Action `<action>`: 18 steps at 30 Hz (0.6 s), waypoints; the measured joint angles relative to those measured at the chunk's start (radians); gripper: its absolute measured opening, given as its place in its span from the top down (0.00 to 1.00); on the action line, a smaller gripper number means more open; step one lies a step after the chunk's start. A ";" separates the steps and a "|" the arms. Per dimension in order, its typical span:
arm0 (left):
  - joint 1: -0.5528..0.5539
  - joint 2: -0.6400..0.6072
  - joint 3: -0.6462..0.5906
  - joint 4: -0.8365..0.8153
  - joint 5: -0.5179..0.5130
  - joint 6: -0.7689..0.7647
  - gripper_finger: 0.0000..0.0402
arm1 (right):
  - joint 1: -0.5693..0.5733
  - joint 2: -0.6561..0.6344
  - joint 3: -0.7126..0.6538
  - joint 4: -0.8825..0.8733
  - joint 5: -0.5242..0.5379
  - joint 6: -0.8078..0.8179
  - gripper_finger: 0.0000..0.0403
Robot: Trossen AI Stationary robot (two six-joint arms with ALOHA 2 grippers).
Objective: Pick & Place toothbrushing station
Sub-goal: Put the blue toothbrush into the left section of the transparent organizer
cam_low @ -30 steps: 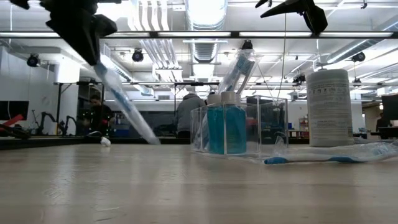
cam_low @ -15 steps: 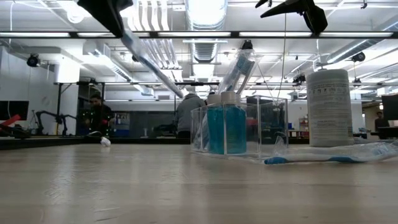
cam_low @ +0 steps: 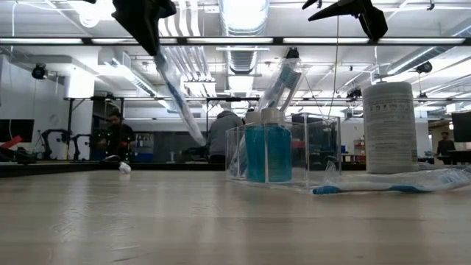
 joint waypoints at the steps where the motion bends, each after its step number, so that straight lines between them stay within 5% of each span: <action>1: 0.006 0.014 0.017 -0.007 -0.001 0.011 0.90 | 0.000 0.000 0.000 0.000 0.000 -0.002 0.76; 18: 0.066 0.225 0.416 -0.203 -0.082 0.185 0.90 | 0.000 0.000 0.000 0.000 0.000 -0.002 0.76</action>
